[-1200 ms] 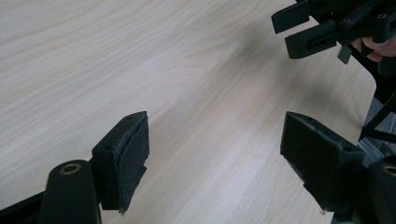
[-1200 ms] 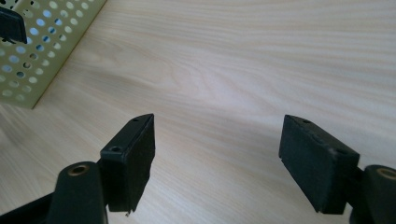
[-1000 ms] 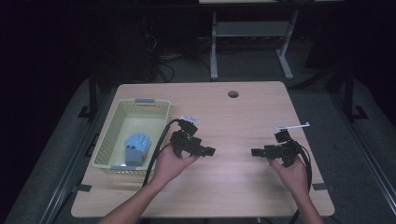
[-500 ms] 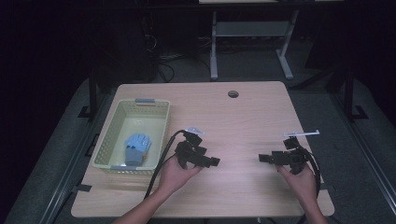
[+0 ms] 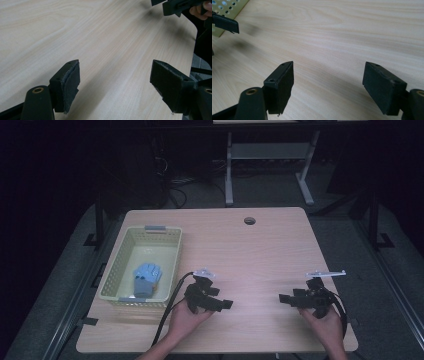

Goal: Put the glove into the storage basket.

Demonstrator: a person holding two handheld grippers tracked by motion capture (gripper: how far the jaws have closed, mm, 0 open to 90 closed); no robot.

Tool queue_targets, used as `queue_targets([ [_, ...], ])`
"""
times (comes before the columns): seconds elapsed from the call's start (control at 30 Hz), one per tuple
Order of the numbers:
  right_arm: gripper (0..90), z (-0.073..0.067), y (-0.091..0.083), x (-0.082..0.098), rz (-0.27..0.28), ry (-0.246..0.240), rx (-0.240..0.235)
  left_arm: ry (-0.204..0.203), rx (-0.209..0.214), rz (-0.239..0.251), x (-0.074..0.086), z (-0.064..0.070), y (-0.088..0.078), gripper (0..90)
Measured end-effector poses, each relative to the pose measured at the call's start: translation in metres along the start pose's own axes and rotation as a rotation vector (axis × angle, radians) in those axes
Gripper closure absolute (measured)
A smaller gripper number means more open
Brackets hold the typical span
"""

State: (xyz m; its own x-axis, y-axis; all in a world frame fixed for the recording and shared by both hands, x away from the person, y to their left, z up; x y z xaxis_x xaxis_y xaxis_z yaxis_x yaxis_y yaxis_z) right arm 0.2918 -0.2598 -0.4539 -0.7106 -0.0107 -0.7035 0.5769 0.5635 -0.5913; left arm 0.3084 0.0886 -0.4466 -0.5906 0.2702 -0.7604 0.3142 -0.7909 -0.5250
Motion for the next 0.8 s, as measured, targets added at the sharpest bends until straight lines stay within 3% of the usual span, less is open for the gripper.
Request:
queue_targets([
  [0.33, 24.5, -0.004, -0.001, 0.009, 0.022, -0.019, -0.016, 0.028, 0.032, 0.014, 0.025, 0.009, -0.001, 23.8],
  [0.6, 24.6, -0.007, -0.003, 0.017, 0.058, -0.022, -0.037, 0.042, 0.058, 0.025, 0.034, 0.014, -0.006, 24.0],
  [0.8, 24.5, -0.012, -0.007, 0.023, 0.048, -0.062, -0.004, 0.056, 0.048, 0.038, 0.034, 0.013, -0.011, 23.9],
])
Point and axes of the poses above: each handheld gripper's, and its own axes: y roughly forward along the jaws, x roughly out of its underside, z roughly to its right, the point moved 1 cm from there along y, roughly forward along the jaws, and after that the axes turned 10 degrees about z, right-handed, at the moved point
